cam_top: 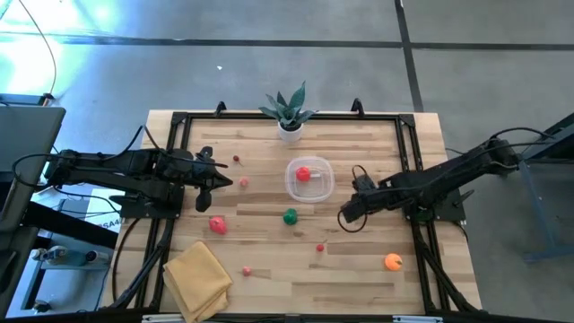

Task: Pick and placing Produce into tupperware
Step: Put the purple onion into the transparent container, then put the orange into the transparent container

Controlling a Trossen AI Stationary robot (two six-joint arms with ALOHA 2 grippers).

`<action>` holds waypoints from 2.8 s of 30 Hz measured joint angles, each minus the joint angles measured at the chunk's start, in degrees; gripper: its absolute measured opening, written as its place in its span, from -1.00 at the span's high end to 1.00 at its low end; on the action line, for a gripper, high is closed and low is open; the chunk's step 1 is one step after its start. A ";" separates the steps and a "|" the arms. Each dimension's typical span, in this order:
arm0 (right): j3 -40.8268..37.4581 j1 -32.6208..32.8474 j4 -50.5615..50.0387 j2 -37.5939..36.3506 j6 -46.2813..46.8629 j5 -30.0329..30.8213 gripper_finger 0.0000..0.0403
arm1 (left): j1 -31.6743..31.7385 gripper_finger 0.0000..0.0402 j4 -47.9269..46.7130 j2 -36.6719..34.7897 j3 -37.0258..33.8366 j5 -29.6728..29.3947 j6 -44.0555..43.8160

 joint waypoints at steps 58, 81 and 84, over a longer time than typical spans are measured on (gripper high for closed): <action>18.14 -29.29 10.24 34.97 -53.92 -9.26 -0.40 | 0.00 1.00 0.01 0.02 0.00 0.00 0.00; 27.43 -29.10 -2.54 34.86 -53.99 -9.42 -0.46 | 0.00 1.00 0.00 0.02 0.00 0.00 -0.01; 31.03 -28.24 -9.19 34.86 -53.98 -9.01 -0.46 | 0.00 1.00 0.01 0.02 0.00 -0.02 0.00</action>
